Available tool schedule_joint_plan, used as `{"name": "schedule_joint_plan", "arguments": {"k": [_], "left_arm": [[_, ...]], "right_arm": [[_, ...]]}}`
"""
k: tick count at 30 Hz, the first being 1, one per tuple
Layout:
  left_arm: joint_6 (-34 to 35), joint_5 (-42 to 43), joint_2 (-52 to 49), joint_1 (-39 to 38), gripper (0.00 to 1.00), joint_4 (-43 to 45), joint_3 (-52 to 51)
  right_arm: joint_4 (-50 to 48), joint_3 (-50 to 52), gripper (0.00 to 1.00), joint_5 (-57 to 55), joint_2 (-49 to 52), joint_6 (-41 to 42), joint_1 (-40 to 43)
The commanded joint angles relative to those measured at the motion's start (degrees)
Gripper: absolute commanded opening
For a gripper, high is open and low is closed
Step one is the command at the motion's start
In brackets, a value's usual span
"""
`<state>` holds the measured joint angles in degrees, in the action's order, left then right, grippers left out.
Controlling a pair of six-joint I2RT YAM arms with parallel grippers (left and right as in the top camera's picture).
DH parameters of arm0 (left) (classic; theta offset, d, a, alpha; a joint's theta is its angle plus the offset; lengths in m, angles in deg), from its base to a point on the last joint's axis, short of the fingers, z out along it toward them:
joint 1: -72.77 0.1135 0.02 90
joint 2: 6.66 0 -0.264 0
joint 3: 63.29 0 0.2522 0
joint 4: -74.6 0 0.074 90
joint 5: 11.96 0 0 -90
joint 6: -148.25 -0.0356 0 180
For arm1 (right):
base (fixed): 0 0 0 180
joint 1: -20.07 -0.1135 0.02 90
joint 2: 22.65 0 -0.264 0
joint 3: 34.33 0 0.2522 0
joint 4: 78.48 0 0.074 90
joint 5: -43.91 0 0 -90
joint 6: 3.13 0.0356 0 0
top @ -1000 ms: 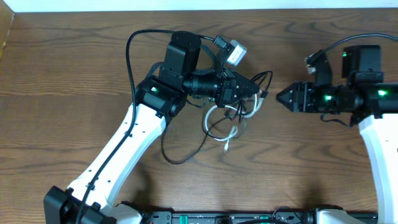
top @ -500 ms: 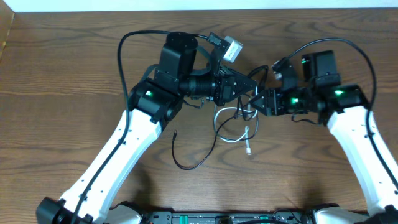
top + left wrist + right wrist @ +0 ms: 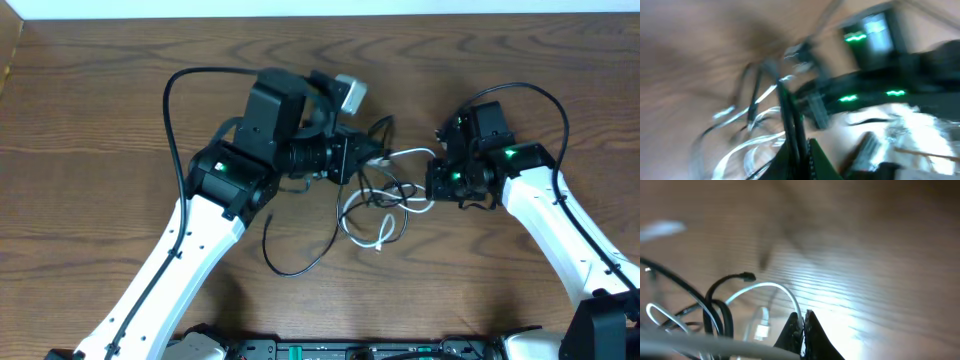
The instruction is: Untangle cables
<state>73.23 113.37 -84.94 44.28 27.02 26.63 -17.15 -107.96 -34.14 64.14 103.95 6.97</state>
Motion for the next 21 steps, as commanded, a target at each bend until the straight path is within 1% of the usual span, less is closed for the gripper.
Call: {"name": "schedule_joint_plan", "arguments": {"k": [1,4,7,15,21], "left_arm": [[-2.29,-18.99,0.48,0.20,0.08,-4.55,0.57],[-2.27,-29.03,0.48,0.26,0.07,-8.74,0.57],[-2.27,-33.48,0.48,1.29,0.07,-11.34,0.57],[-2.25,-33.44,0.50,8.55,0.07,-12.98,0.57],[-1.03,-33.42,0.50,15.56,0.07,-13.27,0.57]], "right_arm": [[3.21,0.11,0.01,-18.23,0.09,4.76,1.60],[7.13,0.11,0.01,-28.70,0.09,7.72,3.72],[9.11,0.11,0.01,-33.59,0.09,8.59,7.15],[10.49,0.09,0.01,-33.86,0.07,8.66,19.32],[11.63,0.09,0.01,-32.72,0.07,11.19,29.20]]}}
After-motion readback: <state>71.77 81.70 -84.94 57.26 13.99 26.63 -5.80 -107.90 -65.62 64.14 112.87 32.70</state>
